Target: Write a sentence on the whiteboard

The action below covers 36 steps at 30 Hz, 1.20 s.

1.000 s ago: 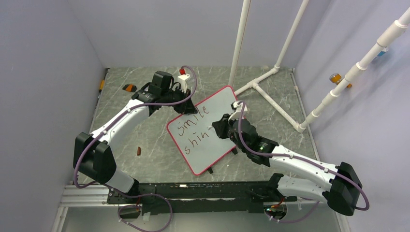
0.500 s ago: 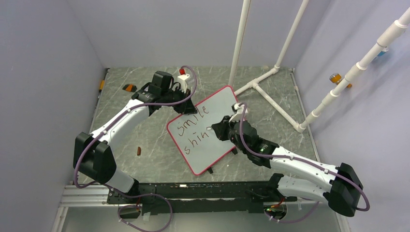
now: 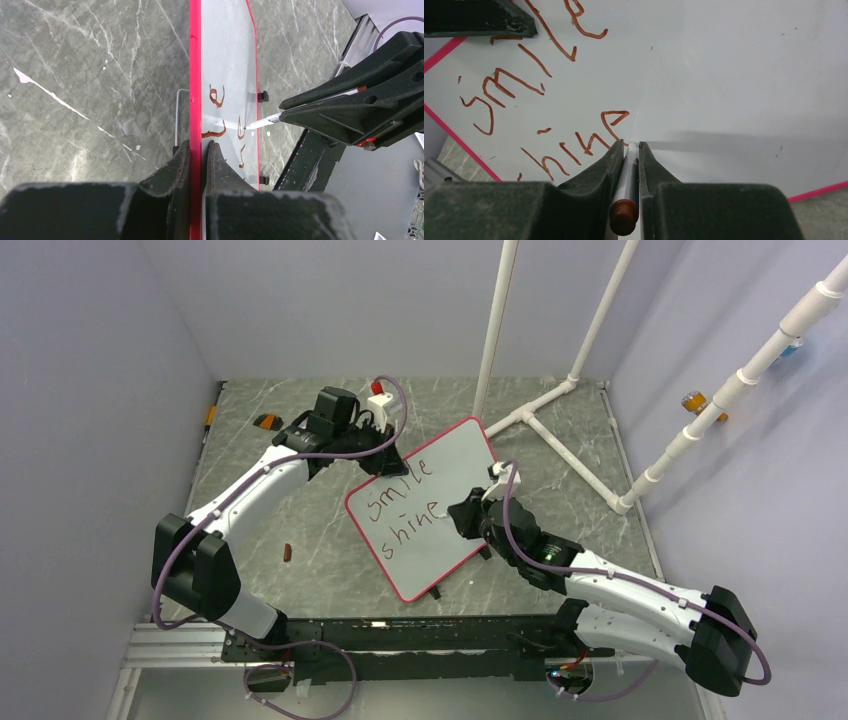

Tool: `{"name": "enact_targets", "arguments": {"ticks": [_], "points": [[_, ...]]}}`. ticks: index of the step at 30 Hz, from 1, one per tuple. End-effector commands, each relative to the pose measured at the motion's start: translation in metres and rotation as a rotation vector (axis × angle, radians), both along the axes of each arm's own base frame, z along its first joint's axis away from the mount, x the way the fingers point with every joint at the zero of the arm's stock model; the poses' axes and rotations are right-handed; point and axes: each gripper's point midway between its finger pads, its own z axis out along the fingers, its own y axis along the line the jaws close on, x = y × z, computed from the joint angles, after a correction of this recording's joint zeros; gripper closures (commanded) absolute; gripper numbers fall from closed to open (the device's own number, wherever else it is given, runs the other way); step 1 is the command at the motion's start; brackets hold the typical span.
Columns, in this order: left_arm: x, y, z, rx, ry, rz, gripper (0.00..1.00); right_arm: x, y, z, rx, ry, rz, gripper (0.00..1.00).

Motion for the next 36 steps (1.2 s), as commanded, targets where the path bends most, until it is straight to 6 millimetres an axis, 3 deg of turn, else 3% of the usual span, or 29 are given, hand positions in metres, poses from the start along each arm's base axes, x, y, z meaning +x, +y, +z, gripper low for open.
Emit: {"name": "enact_targets", "arguments": {"ticks": [1,8,15,19,28,36], "points": [[0.020,0.006,0.027,0.014,-0.177,0.039,1.00,0.008,-0.016,-0.001,-0.050,-0.017,-0.077,1.00],[0.021,0.007,0.025,0.019,-0.177,0.038,1.00,0.018,-0.017,0.022,-0.091,-0.070,-0.093,1.00],[0.022,0.006,0.025,0.019,-0.177,0.040,1.00,0.022,-0.026,0.062,-0.104,-0.161,-0.110,1.00],[0.022,0.007,0.024,0.022,-0.175,0.044,1.00,0.019,-0.029,0.067,-0.066,-0.188,-0.107,1.00],[0.030,0.013,0.015,0.047,-0.170,0.107,1.00,-0.014,-0.007,0.066,0.075,-0.306,0.133,1.00],[0.036,0.022,0.011,0.076,-0.176,0.172,1.00,-0.053,0.026,0.064,0.115,-0.482,0.380,1.00]]}}
